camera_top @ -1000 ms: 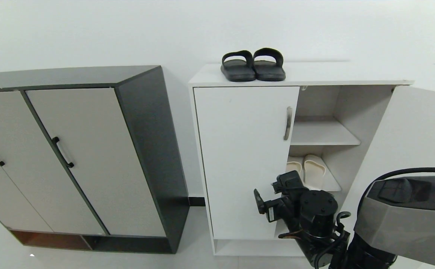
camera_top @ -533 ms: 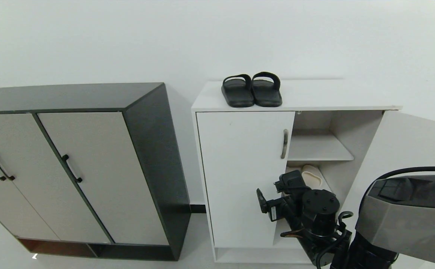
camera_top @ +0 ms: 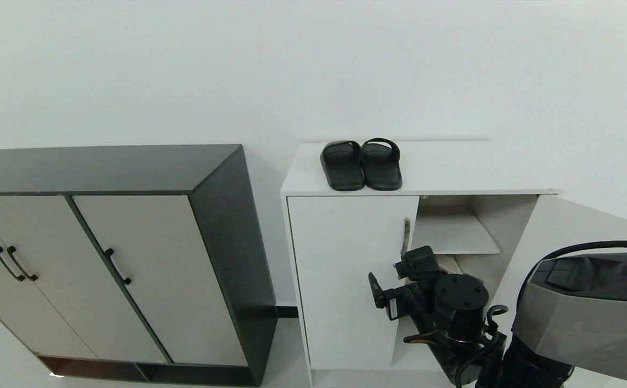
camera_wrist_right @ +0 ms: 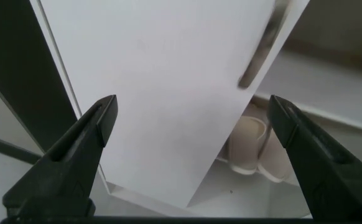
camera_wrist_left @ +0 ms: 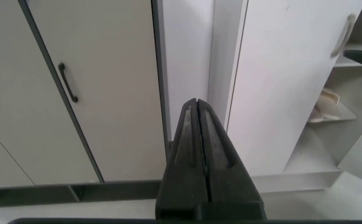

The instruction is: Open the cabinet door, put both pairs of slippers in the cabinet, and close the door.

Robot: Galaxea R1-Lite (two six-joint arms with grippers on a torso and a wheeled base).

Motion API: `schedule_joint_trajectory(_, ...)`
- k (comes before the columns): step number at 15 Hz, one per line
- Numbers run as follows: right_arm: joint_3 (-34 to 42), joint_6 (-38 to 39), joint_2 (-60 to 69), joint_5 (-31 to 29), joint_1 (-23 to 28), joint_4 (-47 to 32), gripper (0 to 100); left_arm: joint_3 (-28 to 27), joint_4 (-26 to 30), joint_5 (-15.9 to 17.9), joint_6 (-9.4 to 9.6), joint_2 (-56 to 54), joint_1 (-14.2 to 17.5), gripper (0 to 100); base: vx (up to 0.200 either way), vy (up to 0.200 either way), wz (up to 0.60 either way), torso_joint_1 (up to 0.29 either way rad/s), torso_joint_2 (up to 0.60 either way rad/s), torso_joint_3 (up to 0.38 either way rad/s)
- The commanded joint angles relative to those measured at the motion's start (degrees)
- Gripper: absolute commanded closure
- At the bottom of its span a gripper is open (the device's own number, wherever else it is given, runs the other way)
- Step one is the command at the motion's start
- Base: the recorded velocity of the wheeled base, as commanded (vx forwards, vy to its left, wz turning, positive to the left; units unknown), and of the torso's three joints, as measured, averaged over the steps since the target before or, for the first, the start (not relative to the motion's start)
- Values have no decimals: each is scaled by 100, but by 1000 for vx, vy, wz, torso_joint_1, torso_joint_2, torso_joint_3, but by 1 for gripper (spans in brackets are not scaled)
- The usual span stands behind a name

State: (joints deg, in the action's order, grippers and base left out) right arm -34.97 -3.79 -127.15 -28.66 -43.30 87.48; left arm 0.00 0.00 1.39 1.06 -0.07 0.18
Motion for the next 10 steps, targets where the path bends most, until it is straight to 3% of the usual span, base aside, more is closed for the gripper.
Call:
schedule_joint_trajectory(1, -1, 1, -12, 1, 6, -3, 0, 0, 0, 2, -1, 7, -1, 100, 0, 0, 0, 212, -505, -305)
schedule_joint_trajectory(10, -1, -8, -232, 238, 15, 226, 0, 0, 0, 2, 8, 7, -1, 100, 0, 0, 0, 240, -554, -322)
